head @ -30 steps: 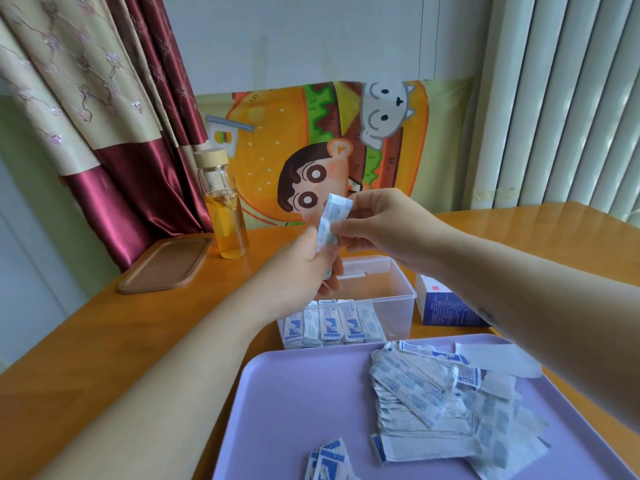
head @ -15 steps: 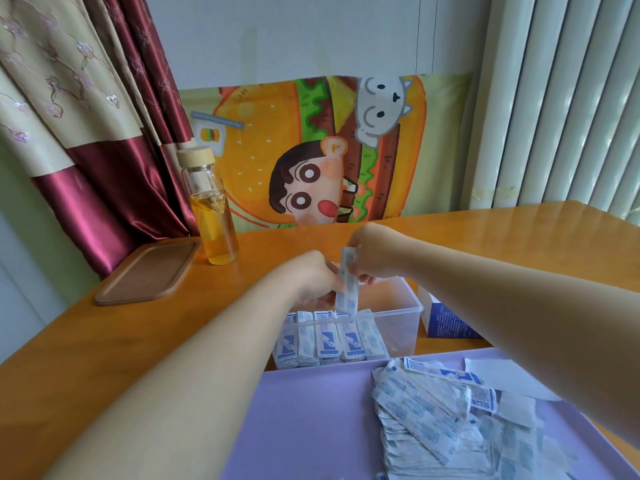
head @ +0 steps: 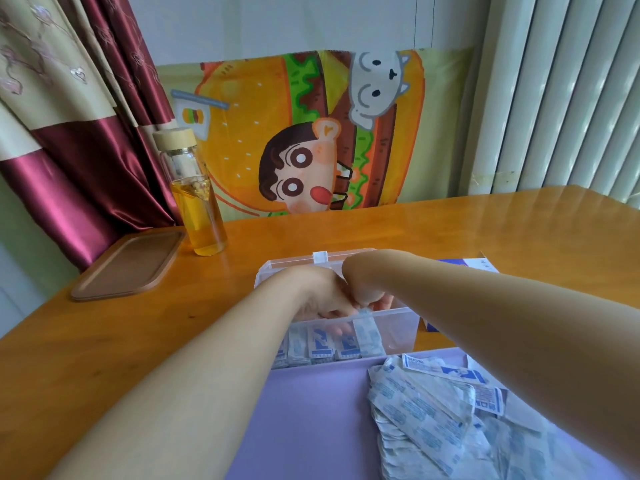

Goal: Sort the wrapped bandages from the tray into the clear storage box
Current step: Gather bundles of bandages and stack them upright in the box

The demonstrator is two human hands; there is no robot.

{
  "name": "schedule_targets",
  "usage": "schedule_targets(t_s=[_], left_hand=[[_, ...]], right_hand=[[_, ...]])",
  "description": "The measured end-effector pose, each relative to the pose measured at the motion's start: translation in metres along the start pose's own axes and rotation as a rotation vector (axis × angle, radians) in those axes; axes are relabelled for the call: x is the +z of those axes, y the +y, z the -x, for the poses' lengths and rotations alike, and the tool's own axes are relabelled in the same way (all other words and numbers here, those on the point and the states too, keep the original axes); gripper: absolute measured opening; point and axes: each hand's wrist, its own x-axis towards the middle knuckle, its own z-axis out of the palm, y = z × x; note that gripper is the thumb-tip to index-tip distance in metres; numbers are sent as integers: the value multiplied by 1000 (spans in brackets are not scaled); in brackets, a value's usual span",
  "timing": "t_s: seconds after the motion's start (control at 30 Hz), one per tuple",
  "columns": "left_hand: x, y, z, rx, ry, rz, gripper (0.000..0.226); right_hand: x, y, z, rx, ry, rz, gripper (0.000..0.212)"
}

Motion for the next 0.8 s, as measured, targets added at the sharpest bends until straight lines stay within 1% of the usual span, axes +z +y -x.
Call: schedule_targets(t_s=[0.1,0.2,0.3,0.43,0.53,0.6,0.73,0.77,0.8], left_hand=[[1,-1,-2,-32,-4,-10,21],[2,-1,-3,-45,2,-32,24],[1,0,-1,-49,1,-90,14],[0,1,-2,-43,-28,-150,11],[0,2,-1,-35,23,-124,9],[-1,4,1,-30,42,-116,14],[-3,8,9,1,109,-375,7],[-4,8,11,10,141,-419,7],[-5,6,12,24,176,-411,10]], right_hand=[[3,-2,-4,6,-32,60,22],[5,-2,-5,-5,-15,121,25],[8,-1,-4,-20,1,164,26],[9,0,-7,-39,6,159,29],[7,1,-1,-49,-4,147,29],[6,2,2,-45,-2,121,30],[4,3,8,-6,11,52,31],[3,3,10,5,21,38,30],[2,3,14,14,32,7,30]])
